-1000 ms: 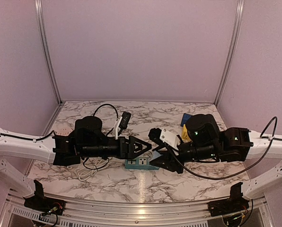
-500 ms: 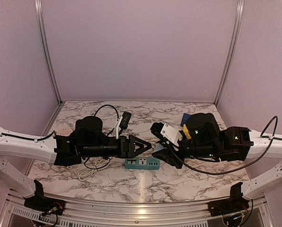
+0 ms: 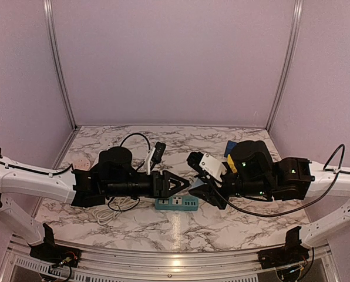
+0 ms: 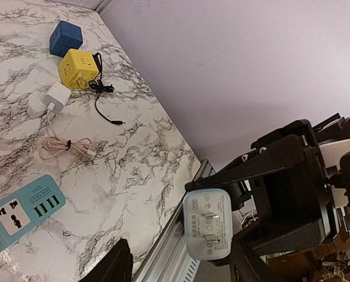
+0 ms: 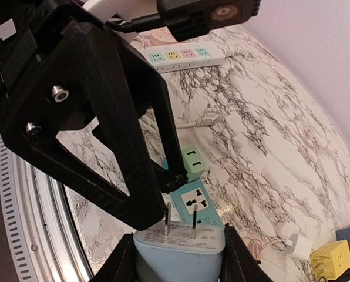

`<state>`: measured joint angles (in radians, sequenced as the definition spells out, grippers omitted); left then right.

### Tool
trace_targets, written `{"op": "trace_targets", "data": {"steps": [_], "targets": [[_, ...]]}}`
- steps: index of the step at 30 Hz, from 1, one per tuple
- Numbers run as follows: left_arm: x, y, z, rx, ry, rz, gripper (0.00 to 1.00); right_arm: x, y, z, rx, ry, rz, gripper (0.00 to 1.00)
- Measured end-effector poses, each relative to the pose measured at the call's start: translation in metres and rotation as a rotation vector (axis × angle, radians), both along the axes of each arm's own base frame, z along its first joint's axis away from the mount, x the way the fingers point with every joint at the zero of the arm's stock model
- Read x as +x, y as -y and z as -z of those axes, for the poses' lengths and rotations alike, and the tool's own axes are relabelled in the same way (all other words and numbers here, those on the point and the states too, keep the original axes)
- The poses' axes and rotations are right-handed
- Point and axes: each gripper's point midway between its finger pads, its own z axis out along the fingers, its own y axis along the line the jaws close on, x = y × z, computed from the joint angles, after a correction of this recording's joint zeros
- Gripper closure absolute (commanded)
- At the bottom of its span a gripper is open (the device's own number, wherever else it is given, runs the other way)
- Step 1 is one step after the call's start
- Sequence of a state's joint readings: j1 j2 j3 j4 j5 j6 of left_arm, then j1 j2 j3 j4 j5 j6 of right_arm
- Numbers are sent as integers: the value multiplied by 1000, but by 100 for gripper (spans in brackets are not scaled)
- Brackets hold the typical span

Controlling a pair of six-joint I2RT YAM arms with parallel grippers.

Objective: Insert the plug
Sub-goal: Pass from the right arm to the left

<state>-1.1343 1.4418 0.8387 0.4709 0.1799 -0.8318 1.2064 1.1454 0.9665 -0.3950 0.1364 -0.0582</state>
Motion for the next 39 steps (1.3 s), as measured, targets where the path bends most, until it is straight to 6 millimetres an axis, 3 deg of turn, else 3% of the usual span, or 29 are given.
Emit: {"op": "trace_targets", "data": {"steps": [7, 24, 34, 39], "targets": [[4, 2, 10, 18, -11, -1, 44, -1, -1, 2, -6, -4, -4, 96], [8, 9, 4, -19, -21, 16, 53, -3, -3, 6, -17, -8, -12, 96], [10, 11, -2, -37, -20, 18, 69, -2, -5, 12, -31, -13, -11, 96], [9, 14, 2, -35, -28, 28, 72, -1, -4, 12, -34, -8, -3, 96]]}}
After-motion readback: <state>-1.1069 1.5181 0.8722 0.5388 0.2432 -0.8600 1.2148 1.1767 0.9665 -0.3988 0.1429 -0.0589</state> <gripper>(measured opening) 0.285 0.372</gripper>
